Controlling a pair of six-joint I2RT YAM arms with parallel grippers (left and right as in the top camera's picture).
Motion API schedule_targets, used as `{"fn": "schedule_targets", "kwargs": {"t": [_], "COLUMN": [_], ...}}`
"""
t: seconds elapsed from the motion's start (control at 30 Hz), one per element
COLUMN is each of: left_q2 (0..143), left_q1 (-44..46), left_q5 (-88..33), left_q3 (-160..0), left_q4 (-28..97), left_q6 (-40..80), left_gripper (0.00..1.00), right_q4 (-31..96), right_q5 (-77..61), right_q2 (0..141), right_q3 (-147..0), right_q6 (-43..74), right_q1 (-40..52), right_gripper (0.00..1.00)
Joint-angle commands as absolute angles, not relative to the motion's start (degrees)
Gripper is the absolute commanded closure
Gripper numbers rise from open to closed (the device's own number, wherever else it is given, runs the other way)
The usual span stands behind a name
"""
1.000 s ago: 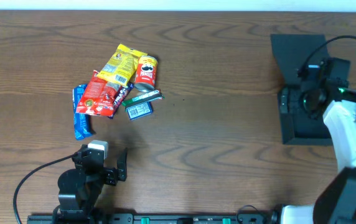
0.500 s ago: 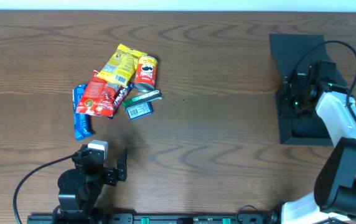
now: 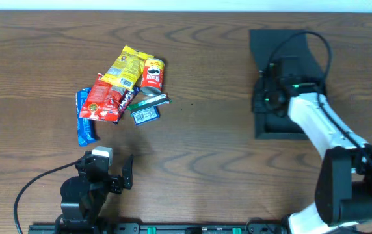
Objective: Pack container
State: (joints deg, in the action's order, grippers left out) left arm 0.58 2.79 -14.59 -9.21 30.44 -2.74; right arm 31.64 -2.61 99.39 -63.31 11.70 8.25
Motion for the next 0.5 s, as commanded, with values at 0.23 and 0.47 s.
{"fn": "schedule_targets", "kwargs": {"t": [0.23,0.47], "left_q2": [0.21,0.21], "left_q1": [2.63,2.63], "left_q5": [-14.63,-14.63], "left_q3": [-8.4,-8.4], "left_q4": [30.39,30.39], "left_q6": [-2.13,-2.13], "left_gripper": [0.05,0.05], "right_q4": [34.68,38.74], "right_q5": [0.67,0.64], "right_q2": [106.56,114.34], "right_q3": [-77.36,-88.71], "right_q6": [23.38,25.43], "right_q1": [21.23,27.31], "right_gripper": [0.99,0.98]}}
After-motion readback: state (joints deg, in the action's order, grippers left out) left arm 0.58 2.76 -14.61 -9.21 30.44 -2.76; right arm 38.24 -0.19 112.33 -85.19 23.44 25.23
